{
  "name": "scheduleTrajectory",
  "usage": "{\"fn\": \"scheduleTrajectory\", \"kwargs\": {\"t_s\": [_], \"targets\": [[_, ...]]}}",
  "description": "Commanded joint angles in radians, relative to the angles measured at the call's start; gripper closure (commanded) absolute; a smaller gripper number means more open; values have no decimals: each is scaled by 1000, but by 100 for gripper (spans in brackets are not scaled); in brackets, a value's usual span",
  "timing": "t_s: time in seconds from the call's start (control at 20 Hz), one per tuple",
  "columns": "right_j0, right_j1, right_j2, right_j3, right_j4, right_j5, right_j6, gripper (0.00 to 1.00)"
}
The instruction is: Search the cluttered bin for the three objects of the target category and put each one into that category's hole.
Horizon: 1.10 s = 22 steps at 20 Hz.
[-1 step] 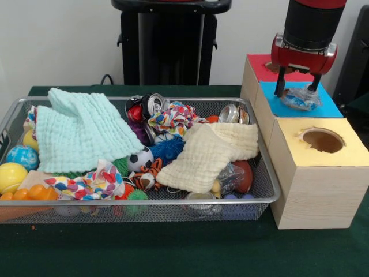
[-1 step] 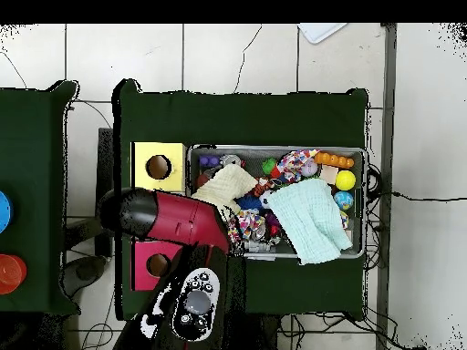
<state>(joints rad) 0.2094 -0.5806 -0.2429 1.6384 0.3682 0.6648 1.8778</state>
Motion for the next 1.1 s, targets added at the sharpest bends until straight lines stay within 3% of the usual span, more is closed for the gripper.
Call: {"fn": "scheduleTrajectory", "kwargs": {"t_s": [0.05, 0.4, 0.7, 0.8, 1.1], "targets": [[-8, 87, 41, -15, -6, 22, 213, 0], [-30, -15, 26, 29, -22, 119, 170, 0], [-81, -172, 8, 16, -49, 337, 102, 0], [-91, -202, 12, 40, -51, 346, 80, 0], [-154, -219, 49, 121, -47, 251, 7, 0]]}}
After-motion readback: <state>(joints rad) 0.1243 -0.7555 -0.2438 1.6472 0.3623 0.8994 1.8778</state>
